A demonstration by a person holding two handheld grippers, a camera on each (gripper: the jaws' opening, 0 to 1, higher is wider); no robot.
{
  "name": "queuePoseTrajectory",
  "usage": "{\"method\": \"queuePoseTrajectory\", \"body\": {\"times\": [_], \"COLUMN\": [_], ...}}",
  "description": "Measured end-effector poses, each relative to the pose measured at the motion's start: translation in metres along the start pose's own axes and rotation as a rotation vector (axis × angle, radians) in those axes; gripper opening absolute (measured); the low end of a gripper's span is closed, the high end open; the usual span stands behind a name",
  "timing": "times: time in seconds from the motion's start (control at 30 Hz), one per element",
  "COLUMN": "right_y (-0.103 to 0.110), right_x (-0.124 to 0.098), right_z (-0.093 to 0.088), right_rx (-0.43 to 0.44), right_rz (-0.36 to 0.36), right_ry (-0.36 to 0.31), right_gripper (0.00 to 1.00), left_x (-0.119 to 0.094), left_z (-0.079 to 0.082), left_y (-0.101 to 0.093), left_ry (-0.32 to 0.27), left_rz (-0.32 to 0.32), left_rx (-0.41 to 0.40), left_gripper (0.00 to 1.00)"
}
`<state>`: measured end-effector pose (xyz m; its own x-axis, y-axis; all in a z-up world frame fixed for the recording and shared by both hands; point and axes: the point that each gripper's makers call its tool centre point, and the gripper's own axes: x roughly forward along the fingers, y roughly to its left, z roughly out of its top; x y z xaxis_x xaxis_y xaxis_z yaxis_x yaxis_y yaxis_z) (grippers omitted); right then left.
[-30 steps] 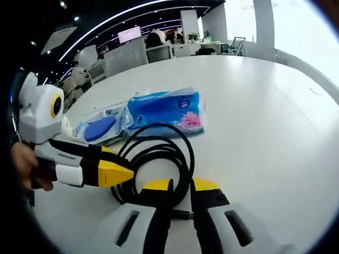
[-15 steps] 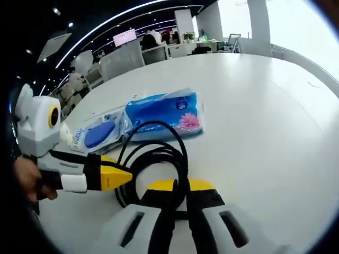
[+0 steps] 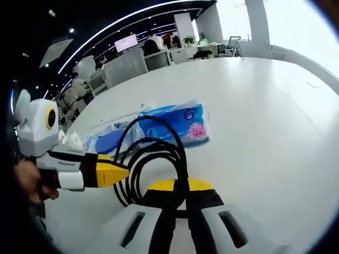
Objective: Arrange the tabletop items into an orderly group along one side of the table until the central work area is clear of visible clutter.
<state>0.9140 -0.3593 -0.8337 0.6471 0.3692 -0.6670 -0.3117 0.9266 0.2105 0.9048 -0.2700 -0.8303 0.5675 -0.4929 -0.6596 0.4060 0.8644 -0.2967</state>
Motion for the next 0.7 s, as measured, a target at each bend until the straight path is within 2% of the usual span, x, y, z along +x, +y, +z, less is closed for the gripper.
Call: {"method": "queuePoseTrajectory", "body": {"times": [0.27, 0.57, 0.7], "right_y": [0.019, 0.035, 0.037], "right_x": [0.010, 0.022, 0.027], "right_z": [0.004, 0.000, -0.002], "right_rx": [-0.009, -0.014, -0.012], "right_rz": [0.042, 0.084, 0.093], "right_ry": [0.003, 0.041, 0.051], "right_gripper": [0.01, 0.01, 0.01], "left_x": [-0.014, -0.019, -0.015], "left_z": [0.003, -0.002, -0.006], "left_y": [0.016, 0.036, 0.041], "left_ry": [-0.008, 0.000, 0.013], "left_rz": [0.031, 0.058, 0.059], "left_rx": [-0.011, -0.065, -0.068], "left_gripper": [0.03, 0.02, 0.02]}}
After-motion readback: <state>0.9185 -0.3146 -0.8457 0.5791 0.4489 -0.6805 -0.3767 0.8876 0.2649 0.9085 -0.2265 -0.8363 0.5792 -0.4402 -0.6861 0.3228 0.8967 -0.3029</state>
